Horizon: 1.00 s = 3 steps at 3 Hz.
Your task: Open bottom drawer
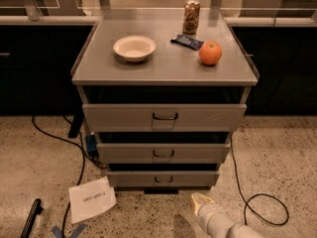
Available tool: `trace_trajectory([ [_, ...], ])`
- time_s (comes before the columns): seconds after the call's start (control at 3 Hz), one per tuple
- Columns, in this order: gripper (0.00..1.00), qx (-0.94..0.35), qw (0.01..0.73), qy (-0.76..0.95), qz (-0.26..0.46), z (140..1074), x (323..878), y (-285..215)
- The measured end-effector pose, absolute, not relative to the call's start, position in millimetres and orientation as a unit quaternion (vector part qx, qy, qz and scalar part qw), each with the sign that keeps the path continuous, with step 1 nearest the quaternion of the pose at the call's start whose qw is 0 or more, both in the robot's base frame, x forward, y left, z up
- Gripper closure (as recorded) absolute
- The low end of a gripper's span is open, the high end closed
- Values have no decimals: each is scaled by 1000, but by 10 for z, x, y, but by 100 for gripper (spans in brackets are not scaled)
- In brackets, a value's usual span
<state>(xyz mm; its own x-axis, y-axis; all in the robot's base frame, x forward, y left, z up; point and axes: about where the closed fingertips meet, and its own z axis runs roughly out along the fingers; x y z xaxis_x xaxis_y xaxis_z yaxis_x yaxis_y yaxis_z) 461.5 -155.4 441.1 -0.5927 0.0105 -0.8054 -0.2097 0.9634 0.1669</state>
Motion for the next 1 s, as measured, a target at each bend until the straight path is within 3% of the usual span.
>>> trace_trajectory([
  [1.0, 100, 13, 432, 899, 74, 3563, 4908, -1682],
])
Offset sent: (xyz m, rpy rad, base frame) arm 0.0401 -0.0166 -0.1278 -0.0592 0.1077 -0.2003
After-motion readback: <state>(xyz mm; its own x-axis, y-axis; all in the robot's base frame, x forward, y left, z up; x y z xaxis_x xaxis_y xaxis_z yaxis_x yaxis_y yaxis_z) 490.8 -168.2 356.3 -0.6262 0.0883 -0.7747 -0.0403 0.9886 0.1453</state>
